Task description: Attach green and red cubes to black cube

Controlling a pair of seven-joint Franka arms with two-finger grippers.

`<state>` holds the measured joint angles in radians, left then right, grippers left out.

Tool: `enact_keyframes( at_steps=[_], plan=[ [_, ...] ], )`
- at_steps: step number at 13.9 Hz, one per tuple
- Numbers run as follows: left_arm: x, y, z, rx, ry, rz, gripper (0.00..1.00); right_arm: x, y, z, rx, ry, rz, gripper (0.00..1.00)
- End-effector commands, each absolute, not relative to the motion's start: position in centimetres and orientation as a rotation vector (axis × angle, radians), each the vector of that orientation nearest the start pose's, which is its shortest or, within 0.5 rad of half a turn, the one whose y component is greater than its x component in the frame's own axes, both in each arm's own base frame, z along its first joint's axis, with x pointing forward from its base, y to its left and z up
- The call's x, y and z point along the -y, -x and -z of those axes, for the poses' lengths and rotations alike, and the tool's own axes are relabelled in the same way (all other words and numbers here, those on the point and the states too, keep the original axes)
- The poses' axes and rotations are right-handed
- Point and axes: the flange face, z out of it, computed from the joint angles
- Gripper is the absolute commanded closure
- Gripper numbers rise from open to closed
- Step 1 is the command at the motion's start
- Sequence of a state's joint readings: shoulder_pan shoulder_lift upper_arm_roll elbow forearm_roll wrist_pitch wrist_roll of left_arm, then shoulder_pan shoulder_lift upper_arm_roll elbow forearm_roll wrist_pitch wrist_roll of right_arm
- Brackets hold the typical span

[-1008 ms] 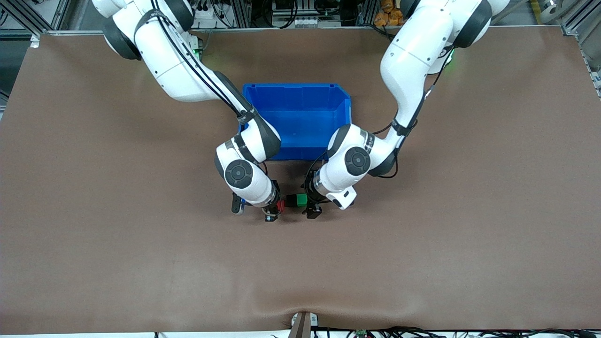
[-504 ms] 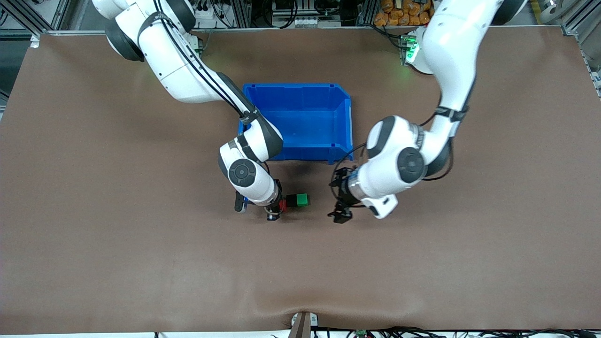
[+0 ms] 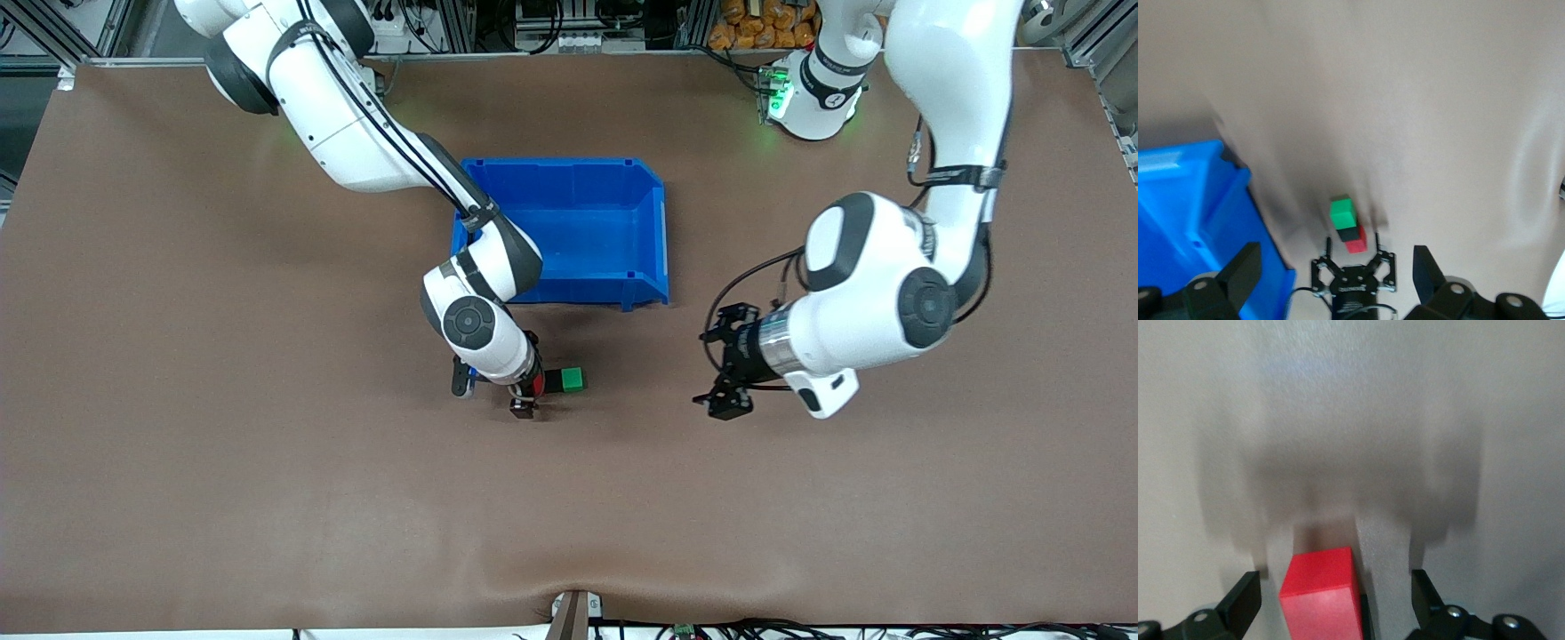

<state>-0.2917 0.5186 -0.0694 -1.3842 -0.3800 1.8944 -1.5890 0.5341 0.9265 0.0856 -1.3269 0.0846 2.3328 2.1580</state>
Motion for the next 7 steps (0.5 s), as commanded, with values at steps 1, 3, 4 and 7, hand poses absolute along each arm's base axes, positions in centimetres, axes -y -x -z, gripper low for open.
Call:
enact_keyframes(
  at_steps=[1,3,4,7],
  plan=[
    [21.8,-64.9,-45.0,1.981,2.617,-0.568,0.0,-40.9,-62.7,-20.9,-2.233,2.1,-0.153,0.0],
    [18.6,-64.4,-47.0,1.842,2.689,-0.542,0.0,-38.6,-64.0,-23.0,-2.229,2.158,-0.157,0.0],
    [17.4,-64.0,-48.0,1.758,2.732,-0.527,0.0,-37.7,-64.2,-23.7,-2.206,2.224,-0.173,0.0],
    [14.7,-62.8,-51.2,1.562,2.83,-0.446,0.0,-34.0,-65.3,-28.0,-2.021,2.431,-0.206,0.0]
  ],
)
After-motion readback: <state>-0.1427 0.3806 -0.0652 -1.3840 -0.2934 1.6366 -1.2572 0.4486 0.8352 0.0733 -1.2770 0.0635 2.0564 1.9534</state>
